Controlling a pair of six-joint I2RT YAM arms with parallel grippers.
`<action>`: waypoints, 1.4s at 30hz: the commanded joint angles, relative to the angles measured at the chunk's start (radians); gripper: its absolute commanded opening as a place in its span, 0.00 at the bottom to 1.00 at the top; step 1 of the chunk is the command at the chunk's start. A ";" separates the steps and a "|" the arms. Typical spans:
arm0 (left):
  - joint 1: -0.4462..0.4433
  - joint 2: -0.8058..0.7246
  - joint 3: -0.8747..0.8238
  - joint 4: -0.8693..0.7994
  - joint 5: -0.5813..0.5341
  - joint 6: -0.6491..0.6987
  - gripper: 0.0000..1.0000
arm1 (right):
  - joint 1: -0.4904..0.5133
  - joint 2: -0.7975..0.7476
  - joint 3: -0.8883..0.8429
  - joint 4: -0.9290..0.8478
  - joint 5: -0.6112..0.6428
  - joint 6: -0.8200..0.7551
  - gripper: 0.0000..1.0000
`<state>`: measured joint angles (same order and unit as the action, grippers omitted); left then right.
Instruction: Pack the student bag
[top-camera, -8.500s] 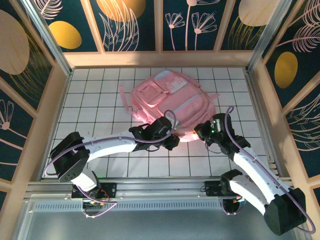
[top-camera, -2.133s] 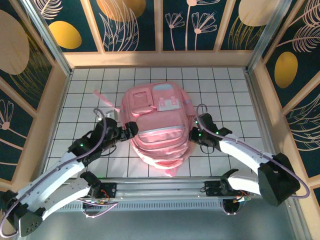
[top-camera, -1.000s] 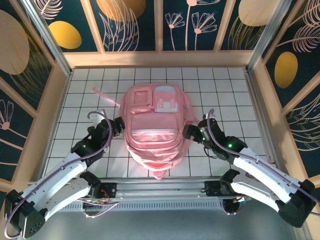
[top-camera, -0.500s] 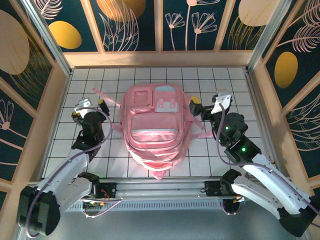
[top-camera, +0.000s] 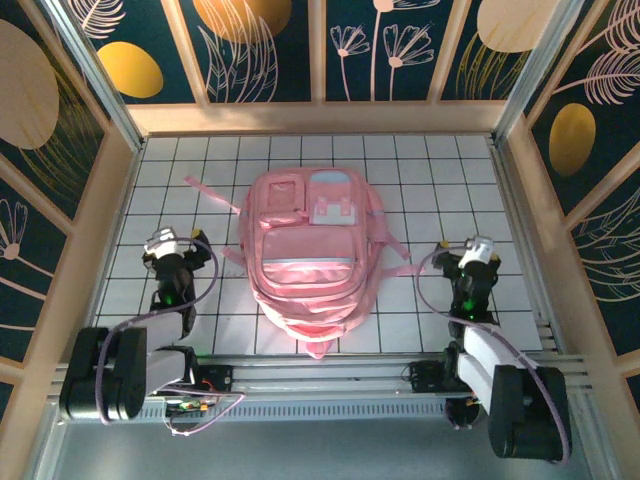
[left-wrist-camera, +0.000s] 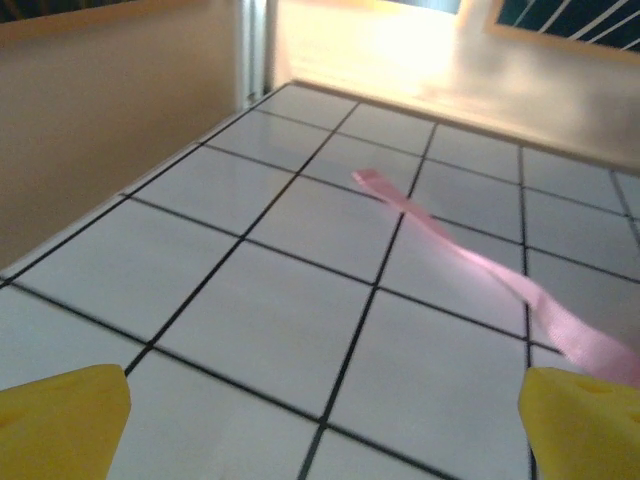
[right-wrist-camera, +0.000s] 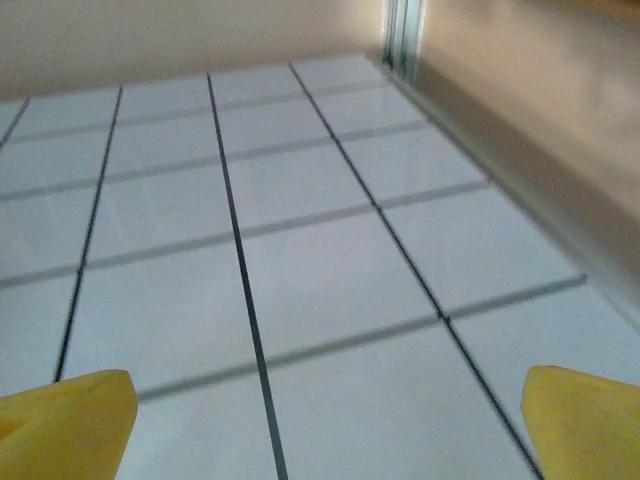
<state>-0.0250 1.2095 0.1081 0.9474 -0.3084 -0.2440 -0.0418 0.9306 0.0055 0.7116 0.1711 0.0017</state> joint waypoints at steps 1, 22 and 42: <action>0.010 0.070 0.090 0.108 0.071 0.012 0.99 | -0.040 0.099 -0.014 0.404 -0.146 0.043 0.99; 0.021 0.316 0.139 0.310 0.195 0.166 0.99 | 0.000 0.609 0.235 0.526 -0.214 0.011 0.99; 0.022 0.309 0.128 0.323 0.192 0.168 0.99 | 0.000 0.611 0.235 0.524 -0.219 0.006 0.99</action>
<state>-0.0074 1.5234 0.2348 1.2449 -0.1307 -0.0929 -0.0376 1.5375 0.2379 1.2217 -0.0284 0.0242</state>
